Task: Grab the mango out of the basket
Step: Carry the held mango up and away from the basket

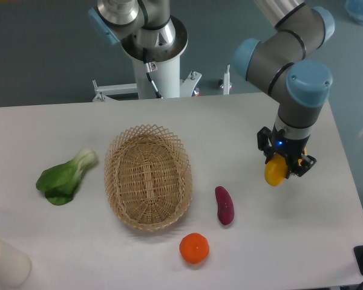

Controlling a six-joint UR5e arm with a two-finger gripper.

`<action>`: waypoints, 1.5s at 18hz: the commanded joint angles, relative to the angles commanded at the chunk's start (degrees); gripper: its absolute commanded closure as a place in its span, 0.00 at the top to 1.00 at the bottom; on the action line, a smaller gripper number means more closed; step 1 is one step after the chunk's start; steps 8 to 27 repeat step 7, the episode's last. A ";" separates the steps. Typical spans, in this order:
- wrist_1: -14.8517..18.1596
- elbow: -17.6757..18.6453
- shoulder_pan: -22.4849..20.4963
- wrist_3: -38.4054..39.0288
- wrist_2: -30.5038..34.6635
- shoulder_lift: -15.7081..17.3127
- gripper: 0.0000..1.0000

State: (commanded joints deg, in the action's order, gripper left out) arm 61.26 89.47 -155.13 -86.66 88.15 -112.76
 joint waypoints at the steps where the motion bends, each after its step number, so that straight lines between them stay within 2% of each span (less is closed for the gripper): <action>1: 0.00 0.09 0.00 0.00 0.00 0.00 0.30; 27: -0.26 0.18 0.00 0.09 0.00 0.00 0.29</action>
